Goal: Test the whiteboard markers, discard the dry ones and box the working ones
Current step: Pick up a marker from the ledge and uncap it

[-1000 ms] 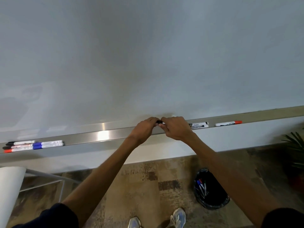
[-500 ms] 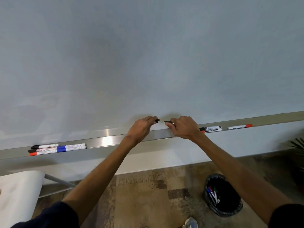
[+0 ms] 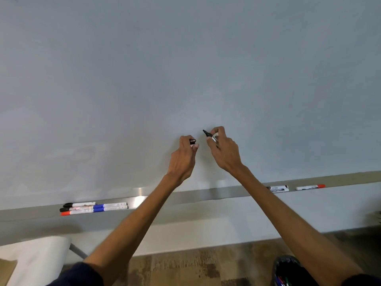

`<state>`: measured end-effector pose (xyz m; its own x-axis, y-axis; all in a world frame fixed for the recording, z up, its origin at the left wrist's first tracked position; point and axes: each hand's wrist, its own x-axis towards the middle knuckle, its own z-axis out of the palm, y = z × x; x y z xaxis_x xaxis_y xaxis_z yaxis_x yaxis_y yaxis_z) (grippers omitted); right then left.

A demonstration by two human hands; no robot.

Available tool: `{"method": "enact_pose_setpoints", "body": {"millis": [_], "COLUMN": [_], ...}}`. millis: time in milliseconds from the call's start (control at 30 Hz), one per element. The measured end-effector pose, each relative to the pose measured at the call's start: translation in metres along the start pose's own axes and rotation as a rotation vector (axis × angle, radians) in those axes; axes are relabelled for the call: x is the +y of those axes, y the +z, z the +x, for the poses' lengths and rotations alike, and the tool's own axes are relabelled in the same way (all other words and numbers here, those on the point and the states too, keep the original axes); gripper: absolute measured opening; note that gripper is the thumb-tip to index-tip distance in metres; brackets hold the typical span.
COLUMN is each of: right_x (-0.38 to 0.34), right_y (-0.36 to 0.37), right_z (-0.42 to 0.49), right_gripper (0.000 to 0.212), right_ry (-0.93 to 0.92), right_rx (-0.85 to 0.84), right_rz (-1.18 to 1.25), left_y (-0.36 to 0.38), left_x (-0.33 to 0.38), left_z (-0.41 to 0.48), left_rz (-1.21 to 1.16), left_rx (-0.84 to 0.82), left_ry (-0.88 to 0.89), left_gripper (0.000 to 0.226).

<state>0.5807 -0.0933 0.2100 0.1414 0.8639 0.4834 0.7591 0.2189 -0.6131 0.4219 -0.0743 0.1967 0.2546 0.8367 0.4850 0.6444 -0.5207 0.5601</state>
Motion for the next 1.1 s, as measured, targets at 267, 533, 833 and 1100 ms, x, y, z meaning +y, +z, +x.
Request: {"method": "enact_pose_setpoints", "body": {"millis": [267, 533, 833, 1100], "right_x": [-0.063, -0.120, -0.164, -0.182], "right_y": [-0.029, -0.072, -0.104, -0.101], "right_z": [0.039, 0.092, 0.139, 0.162], "right_gripper": [0.014, 0.032, 0.022, 0.017], "right_ry": [-0.229, -0.254, -0.358, -0.348], "right_rx": [0.166, 0.278, 0.306, 0.461], "right_rz": [0.168, 0.489, 0.582, 0.687], "left_y": [-0.061, -0.120, -0.136, -0.124], "left_x": [0.018, 0.055, 0.057, 0.053], "left_z": [0.053, 0.119, 0.189, 0.199], "left_rz": [0.024, -0.027, 0.361, 0.444], "left_rx": [0.377, 0.549, 0.615, 0.697], "left_ry": [0.116, 0.326, 0.400, 0.375], "left_gripper": [0.024, 0.040, 0.055, 0.055]}}
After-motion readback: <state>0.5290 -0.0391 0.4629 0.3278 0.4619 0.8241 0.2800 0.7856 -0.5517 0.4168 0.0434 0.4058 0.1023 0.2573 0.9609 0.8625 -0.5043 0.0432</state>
